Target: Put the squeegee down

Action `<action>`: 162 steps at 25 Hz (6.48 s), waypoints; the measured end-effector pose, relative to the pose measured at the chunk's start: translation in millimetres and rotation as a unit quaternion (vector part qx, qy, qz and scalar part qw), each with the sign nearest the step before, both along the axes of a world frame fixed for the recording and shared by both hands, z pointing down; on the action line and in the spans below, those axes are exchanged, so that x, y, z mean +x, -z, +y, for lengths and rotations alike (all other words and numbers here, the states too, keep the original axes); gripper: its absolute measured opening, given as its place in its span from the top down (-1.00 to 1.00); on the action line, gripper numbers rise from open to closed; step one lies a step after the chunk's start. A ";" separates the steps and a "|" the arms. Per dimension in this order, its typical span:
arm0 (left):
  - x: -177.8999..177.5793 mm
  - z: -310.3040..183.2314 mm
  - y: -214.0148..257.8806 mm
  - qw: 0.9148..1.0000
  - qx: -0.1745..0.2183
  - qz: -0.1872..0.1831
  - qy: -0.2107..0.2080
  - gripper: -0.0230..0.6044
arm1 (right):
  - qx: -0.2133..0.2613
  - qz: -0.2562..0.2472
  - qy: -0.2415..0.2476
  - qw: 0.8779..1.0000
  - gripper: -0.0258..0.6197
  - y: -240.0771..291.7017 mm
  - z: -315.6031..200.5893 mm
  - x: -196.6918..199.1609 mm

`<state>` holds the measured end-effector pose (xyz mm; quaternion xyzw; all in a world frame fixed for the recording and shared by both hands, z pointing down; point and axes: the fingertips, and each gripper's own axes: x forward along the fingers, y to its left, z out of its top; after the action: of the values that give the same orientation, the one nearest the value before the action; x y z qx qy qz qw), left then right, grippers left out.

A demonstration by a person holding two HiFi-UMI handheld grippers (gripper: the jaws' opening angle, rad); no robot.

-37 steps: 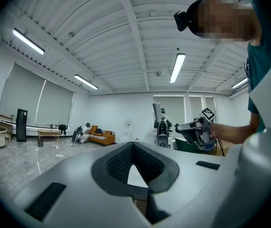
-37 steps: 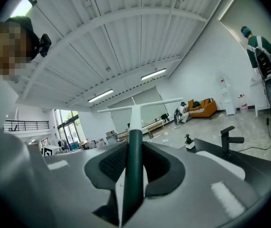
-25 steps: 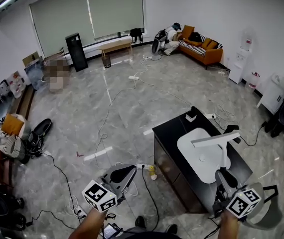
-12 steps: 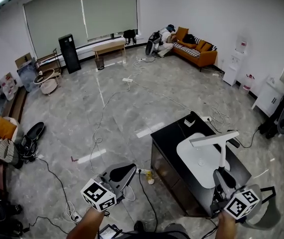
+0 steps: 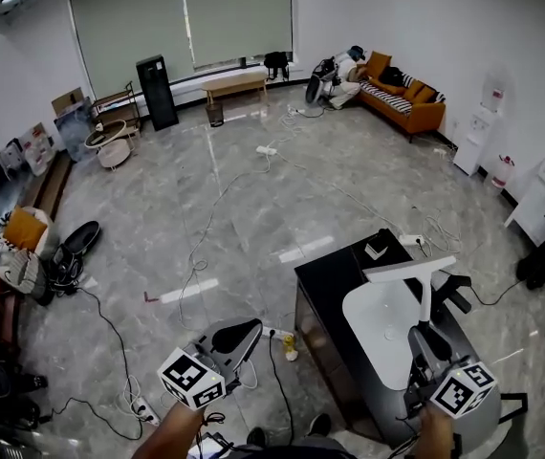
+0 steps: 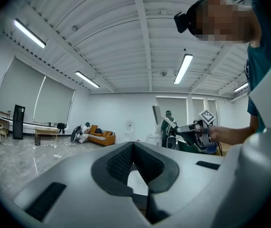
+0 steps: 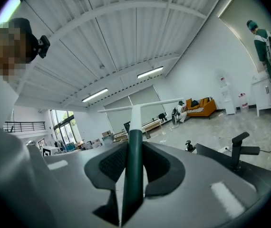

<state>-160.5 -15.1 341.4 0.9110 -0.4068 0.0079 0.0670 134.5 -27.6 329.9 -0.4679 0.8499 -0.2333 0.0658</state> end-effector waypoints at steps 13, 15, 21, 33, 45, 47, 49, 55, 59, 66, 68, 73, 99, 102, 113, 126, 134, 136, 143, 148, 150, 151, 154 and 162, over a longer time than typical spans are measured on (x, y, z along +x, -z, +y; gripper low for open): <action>38.5 -44.2 -49.7 0.998 -0.051 0.002 0.044 0.91 | -0.046 -0.015 0.075 0.996 0.61 -45.0 -84.0 7.6; 39.7 -44.5 -61.4 0.997 -0.066 0.005 0.043 0.91 | -0.059 -0.025 0.084 0.994 0.61 -52.2 -83.7 3.7; 50.8 -42.3 -129.6 0.974 -0.192 0.106 0.049 0.91 | -0.162 -0.100 0.133 0.973 0.61 -111.7 -57.0 -25.6; -3.2 -37.2 -125.1 0.988 -0.154 0.029 0.007 0.91 | -0.197 -0.119 0.125 0.965 0.61 -132.7 -41.5 -110.9; -142.8 -86.9 -98.6 0.989 -0.115 0.056 0.079 0.91 | -0.117 -0.071 0.125 0.983 0.61 -71.5 -118.2 -206.7; -145.9 -95.2 -96.6 0.989 -0.111 0.054 0.075 0.91 | -0.108 -0.066 0.116 0.985 0.61 -69.3 -127.7 -205.7; -141.7 -103.5 -97.9 0.991 -0.111 0.039 0.070 0.91 | -0.102 -0.069 0.107 0.987 0.61 -68.9 -136.3 -196.3; -107.9 -126.3 -90.2 0.992 -0.098 0.025 0.082 0.91 | -0.119 -0.070 0.102 0.985 0.61 -94.9 -163.9 -145.6; -69.4 -142.5 -94.7 0.992 -0.099 0.024 0.078 0.91 | -0.120 -0.053 0.092 0.987 0.61 -112.4 -180.6 -99.5; -28.6 -159.8 -102.5 0.992 -0.101 0.025 0.069 0.91 | -0.125 -0.036 0.065 0.989 0.61 -133.8 -202.7 -47.2; -19.3 -162.5 -105.9 0.992 -0.104 0.023 0.065 0.91 | -0.128 -0.034 0.057 0.990 0.61 -139.8 -206.3 -33.7; -7.1 -171.2 -119.2 0.992 -0.115 0.013 0.059 0.91 | -0.134 -0.031 0.039 0.990 0.61 -155.5 -220.4 -9.7; 62.8 -205.8 -187.4 0.984 -0.177 -0.018 0.029 0.91 | -0.190 -0.023 -0.036 0.981 0.61 -267.1 -273.9 98.9; 67.7 -206.3 -195.9 0.982 -0.183 -0.020 0.027 0.91 | -0.194 -0.021 -0.048 0.980 0.61 -280.0 -278.2 112.0; 78.9 -216.3 -223.4 0.979 -0.203 -0.025 0.021 0.91 | -0.218 -0.019 -0.076 0.973 0.61 -322.2 -294.7 141.1; 84.7 -242.6 -253.8 0.974 -0.225 -0.026 0.006 0.91 | -0.236 -0.017 -0.092 0.967 0.61 -365.2 -321.4 142.8; 83.7 -256.8 -263.6 0.972 -0.234 -0.024 0.003 0.91 | -0.249 -0.020 -0.100 0.963 0.61 -385.6 -333.5 140.5; 83.4 -259.3 -265.9 0.972 -0.236 -0.023 0.002 0.91 | -0.250 -0.018 -0.102 0.963 0.61 -389.0 -337.4 143.0; 85.2 -257.8 -273.5 0.970 -0.243 -0.024 0.001 0.91 | -0.259 -0.012 -0.113 0.959 0.61 -406.5 -343.5 151.8; 88.1 -254.1 -276.8 0.969 -0.246 -0.024 0.004 0.91 | -0.270 -0.007 -0.115 0.956 0.61 -424.0 -340.8 157.1; 90.0 -251.1 -279.5 0.969 -0.247 -0.024 0.004 0.91 | -0.271 -0.008 -0.115 0.956 0.61 -428.8 -339.6 159.3; 91.1 -249.2 -280.7 0.968 -0.248 -0.024 0.004 0.91 | -0.273 -0.009 -0.114 0.955 0.61 -431.7 -338.5 160.5; 95.2 -243.9 -283.0 0.968 -0.250 -0.023 0.005 0.91 | -0.278 -0.008 -0.114 0.954 0.61 -436.6 -334.8 164.4; 104.0 -234.0 -284.7 0.967 -0.254 -0.027 0.006 0.91 | -0.280 0.036 -0.105 0.954 0.61 -447.1 -329.7 168.8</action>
<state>-56.5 -249.1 626.1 0.8613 -0.3985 0.1352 0.2847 303.3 -357.2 777.0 -0.5622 0.6985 -0.4365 -0.0739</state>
